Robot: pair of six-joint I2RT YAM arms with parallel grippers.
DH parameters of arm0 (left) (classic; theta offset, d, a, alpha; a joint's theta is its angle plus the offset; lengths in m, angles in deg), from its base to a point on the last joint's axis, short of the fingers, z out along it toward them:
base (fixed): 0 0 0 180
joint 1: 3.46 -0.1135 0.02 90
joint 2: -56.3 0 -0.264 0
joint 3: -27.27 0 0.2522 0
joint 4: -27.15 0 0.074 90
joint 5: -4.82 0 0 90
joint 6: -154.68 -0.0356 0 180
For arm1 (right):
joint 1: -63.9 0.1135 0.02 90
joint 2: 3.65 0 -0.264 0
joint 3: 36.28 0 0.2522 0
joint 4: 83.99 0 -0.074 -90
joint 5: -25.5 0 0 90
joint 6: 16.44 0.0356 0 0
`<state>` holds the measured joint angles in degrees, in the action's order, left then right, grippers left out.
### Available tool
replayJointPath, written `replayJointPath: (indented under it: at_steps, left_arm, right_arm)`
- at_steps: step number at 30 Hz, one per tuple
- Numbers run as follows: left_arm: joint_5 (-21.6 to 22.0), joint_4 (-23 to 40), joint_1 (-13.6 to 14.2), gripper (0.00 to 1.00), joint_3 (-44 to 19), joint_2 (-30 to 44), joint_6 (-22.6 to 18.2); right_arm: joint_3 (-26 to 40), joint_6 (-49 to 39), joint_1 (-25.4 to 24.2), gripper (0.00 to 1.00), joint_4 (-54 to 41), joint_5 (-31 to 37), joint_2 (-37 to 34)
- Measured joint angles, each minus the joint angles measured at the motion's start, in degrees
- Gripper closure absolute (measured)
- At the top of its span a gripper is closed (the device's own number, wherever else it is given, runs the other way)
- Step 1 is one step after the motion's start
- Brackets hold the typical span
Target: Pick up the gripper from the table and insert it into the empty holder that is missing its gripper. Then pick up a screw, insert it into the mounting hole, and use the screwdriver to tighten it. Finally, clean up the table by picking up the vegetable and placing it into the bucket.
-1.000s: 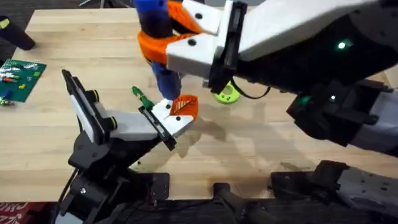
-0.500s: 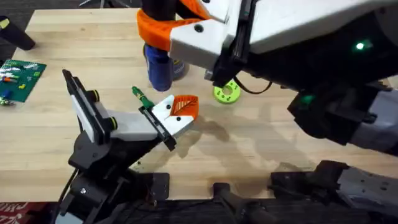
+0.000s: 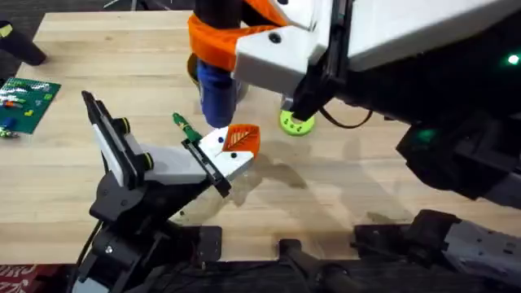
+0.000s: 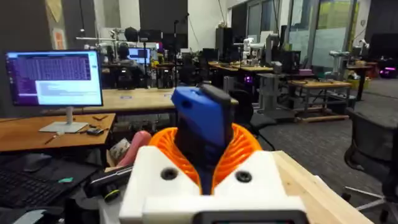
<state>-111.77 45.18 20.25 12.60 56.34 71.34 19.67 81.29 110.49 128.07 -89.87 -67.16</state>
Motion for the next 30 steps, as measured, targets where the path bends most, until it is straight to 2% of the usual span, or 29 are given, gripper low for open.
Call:
replayJointPath:
  at_steps: [30]
  left_arm:
    - [0.0,0.0,0.0,0.991,0.0,0.0,0.0]
  right_arm:
    - [0.0,1.2,0.0,0.938,-0.7,-1.3,-2.6]
